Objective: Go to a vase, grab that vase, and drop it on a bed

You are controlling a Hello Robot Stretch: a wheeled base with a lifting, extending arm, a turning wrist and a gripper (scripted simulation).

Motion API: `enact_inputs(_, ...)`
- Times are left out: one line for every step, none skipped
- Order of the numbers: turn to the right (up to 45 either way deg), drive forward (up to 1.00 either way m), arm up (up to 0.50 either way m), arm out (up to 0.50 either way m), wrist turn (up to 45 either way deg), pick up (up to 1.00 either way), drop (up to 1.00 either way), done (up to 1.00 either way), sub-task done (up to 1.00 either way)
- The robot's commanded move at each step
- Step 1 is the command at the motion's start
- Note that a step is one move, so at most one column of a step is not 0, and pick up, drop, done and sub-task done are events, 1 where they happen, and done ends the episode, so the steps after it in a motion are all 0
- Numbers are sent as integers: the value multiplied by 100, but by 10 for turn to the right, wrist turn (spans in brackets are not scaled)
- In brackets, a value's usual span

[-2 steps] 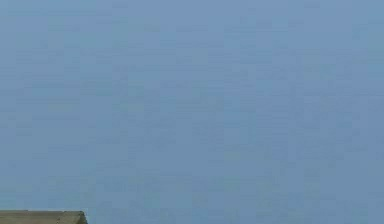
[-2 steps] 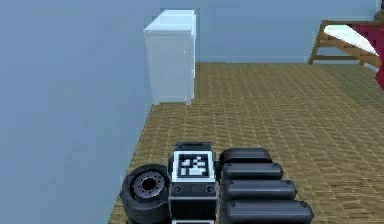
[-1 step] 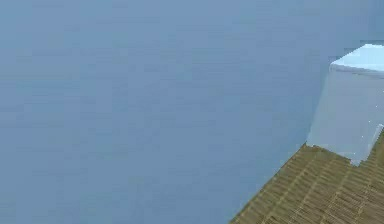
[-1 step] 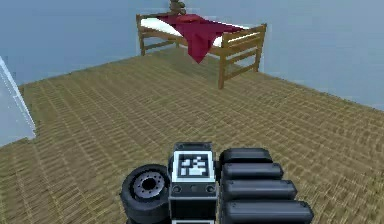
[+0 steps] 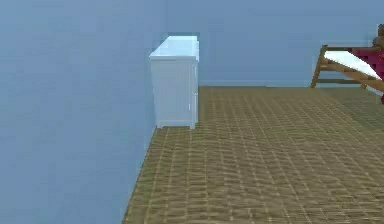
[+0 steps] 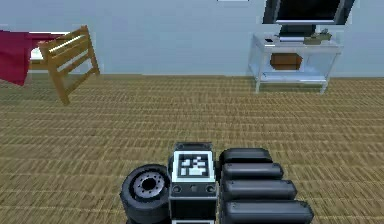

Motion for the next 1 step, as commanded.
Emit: enact_inputs(270,0,0,0,0,0,0,0,0)
